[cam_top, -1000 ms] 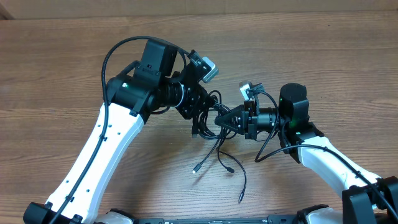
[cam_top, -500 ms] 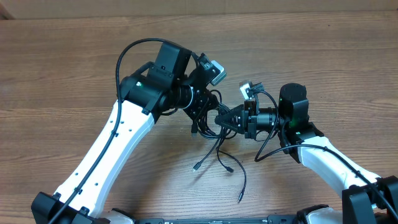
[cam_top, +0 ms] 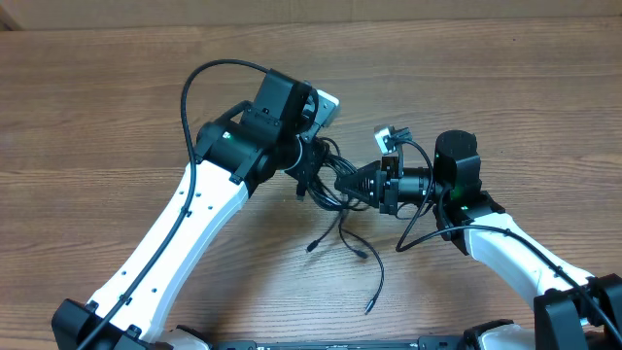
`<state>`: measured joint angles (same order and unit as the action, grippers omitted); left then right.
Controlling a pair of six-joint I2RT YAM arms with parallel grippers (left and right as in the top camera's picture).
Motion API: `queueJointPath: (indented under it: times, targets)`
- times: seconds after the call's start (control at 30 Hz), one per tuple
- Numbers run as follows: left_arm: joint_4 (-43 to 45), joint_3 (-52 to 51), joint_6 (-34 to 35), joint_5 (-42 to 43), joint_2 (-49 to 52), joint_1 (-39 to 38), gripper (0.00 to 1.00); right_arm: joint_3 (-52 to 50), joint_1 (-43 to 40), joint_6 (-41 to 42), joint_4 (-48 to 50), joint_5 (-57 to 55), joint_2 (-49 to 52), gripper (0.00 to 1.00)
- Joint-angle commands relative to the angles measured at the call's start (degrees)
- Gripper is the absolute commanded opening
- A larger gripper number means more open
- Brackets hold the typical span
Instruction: Untangle cables
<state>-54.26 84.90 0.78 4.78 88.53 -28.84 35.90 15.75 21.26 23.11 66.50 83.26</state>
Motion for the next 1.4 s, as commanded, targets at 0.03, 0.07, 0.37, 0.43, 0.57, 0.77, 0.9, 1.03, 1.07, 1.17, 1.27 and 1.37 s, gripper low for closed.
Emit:
queueJointPath:
  times: [0.03,0.07,0.37,0.43,0.57,0.77,0.9,1.03,1.07,1.17,1.27,1.37]
  targets:
    - [1.5,1.1,13.4,-18.0,0.7,2.3,0.04,-0.2,0.0,-0.1,-3.5,2.5,-0.2,0.20]
    - [1.5,1.1,15.0,-19.1,0.7,2.6,0.04,-0.2,0.0,-0.1,-4.5,1.7,-0.2,0.21]
    - [-0.3,1.1,-3.2,-4.2,0.7,3.2,0.04,-0.2,0.0,-0.1,-7.5,-4.3,-0.3,0.46]
    - [-1.8,1.1,-7.1,-1.6,0.7,3.2,0.04,-0.2,0.0,-0.1,-5.1,-4.3,-0.5,0.46]
    - [-4.3,1.1,-14.6,6.7,0.7,3.2,0.04,-0.1,0.0,-1.0,0.2,-4.4,-2.1,0.46]
    - [-4.0,1.1,-16.0,12.4,0.7,3.2,0.04,-0.1,0.0,-4.8,2.0,-10.1,-5.0,0.53]
    - [-4.1,1.1,-15.5,13.3,0.7,3.2,0.04,-0.1,0.5,-6.1,2.1,-14.7,-5.6,0.53]
    - [-4.1,1.1,-14.2,13.4,0.7,3.2,0.04,0.6,3.9,-9.8,0.2,-21.1,-5.6,0.52]
    - [-4.1,1.1,-14.0,13.4,0.7,3.2,0.04,1.3,5.2,-11.5,-1.8,-23.7,-5.6,0.52]
    - [-4.0,1.1,-14.0,13.3,0.7,3.1,0.04,4.8,9.6,-17.6,-11.1,-33.5,-5.6,0.51]
    - [-4.0,1.1,-13.4,13.3,0.7,3.1,0.04,8.3,13.6,-21.9,-19.0,-39.6,-5.6,0.49]
    - [-4.0,1.1,-13.4,13.1,0.7,3.2,0.04,9.9,16.0,-23.1,-21.6,-42.1,-5.6,0.44]
